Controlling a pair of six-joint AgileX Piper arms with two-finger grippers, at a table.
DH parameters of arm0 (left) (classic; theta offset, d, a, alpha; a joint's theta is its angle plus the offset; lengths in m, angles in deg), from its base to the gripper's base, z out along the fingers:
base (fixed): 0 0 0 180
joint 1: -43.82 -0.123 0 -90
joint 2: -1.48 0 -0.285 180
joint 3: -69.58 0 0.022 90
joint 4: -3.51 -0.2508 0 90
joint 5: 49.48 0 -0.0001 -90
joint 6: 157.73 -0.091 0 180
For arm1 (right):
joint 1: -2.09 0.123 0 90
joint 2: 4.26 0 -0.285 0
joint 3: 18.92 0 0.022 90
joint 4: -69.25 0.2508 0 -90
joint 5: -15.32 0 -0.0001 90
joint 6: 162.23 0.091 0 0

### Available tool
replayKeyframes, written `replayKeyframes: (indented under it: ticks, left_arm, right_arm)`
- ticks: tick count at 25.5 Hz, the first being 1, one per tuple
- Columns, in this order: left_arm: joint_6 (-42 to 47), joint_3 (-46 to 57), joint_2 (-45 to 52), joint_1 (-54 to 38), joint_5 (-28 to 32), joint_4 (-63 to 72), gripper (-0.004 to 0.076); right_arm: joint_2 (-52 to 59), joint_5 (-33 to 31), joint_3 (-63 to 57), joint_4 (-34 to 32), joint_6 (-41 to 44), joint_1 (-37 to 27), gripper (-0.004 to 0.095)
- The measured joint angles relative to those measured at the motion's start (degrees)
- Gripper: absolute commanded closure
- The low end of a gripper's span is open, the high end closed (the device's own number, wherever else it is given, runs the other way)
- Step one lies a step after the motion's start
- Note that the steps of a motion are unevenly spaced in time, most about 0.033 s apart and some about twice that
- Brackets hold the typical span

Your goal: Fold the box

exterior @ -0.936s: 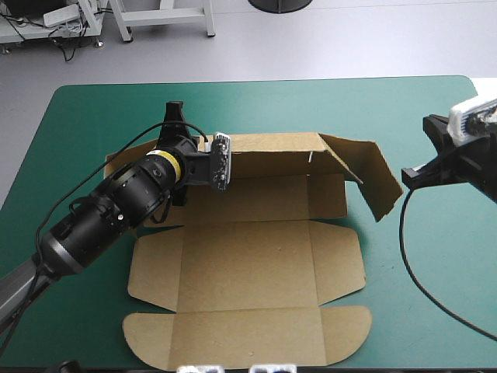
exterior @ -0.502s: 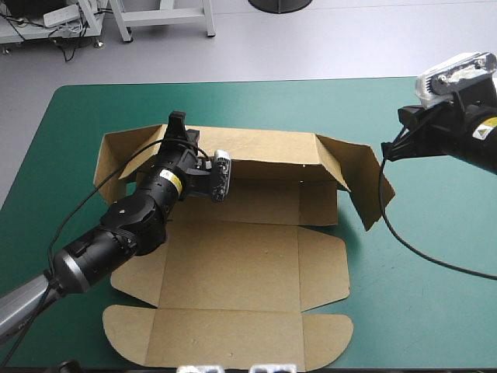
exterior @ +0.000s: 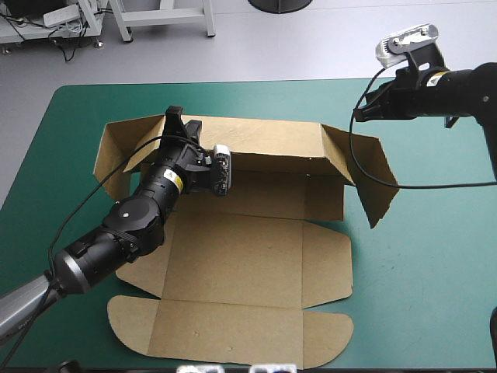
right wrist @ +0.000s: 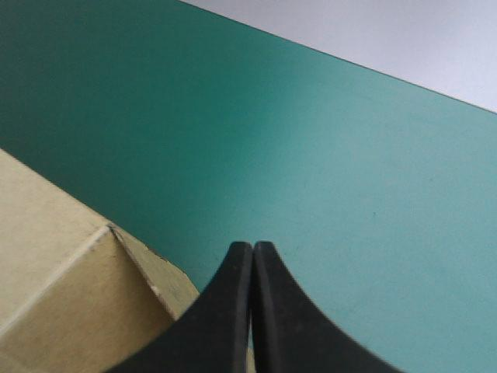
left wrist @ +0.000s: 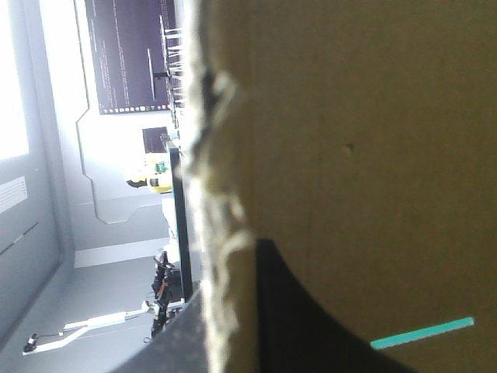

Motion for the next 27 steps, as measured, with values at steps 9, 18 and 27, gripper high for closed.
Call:
replayKeyframes:
  ticks: [9,18,27]
  left_arm:
    - [0.0,0.0,0.0,0.0,-1.1,5.0,0.0734]
    - [0.0,2.3,0.0,0.0,-4.3,10.1,0.0734]
    - [1.7,5.5,0.0,0.0,-3.4,10.0,0.0734]
  right_arm:
    - [-10.7,-1.2,0.2,2.8,-0.5,0.0,0.0926]
    - [-13.4,-5.2,0.2,7.0,-3.9,0.0,0.0926]
    - [-13.9,-7.7,0.2,7.0,-4.3,0.0,0.0926]
